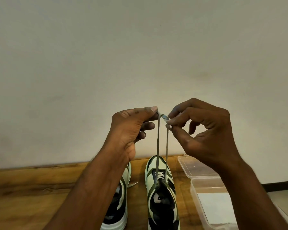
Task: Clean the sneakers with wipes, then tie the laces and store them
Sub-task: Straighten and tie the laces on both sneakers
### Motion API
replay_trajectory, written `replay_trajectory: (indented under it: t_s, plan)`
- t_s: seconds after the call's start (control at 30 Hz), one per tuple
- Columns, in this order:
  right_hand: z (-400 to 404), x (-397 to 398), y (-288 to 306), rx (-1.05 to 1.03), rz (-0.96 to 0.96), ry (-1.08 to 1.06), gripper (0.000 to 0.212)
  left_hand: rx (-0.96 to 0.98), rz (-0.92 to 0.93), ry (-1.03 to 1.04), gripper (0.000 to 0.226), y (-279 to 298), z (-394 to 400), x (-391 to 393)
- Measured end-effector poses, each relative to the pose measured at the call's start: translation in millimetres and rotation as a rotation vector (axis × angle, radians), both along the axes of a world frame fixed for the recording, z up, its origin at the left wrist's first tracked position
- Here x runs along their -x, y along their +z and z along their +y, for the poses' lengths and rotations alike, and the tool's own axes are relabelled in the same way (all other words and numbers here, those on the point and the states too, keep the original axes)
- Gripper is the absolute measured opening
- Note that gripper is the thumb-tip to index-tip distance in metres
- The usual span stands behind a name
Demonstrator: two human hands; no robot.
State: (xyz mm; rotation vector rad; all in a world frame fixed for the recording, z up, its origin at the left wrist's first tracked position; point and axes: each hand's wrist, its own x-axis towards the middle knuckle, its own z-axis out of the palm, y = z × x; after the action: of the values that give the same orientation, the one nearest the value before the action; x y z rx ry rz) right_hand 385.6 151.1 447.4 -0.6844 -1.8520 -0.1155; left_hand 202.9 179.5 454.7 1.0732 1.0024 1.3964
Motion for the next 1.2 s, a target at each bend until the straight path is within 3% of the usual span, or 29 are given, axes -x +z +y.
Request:
replay_trajectory:
  t_s: [0.3, 0.67, 0.93, 1.2]
  plan:
    - [-5.5, -7.2, -1.7, 0.317, 0.012, 0.088, 0.021, 0.016, 0.051, 0.136, 0.015, -16.1, 16.4, 2.1]
    - [-10.9, -25.4, -4.7, 0.534, 0.078, 0.210, 0.011, 0.050, 0.058, 0.276, 0.014, -53.1, 48.0, 9.1]
    - [-12.4, -38.8, -14.8, 0.730, 0.034, 0.226, 0.011, -0.093, 0.309, 0.496, 0.009, -83.4, 64.1, 19.5]
    - [-11.8, -69.1, -25.8, 1.036, -0.096, 0.123, 0.010, -0.033, 0.726, 0.626, 0.007, -109.1, 64.4, 31.2]
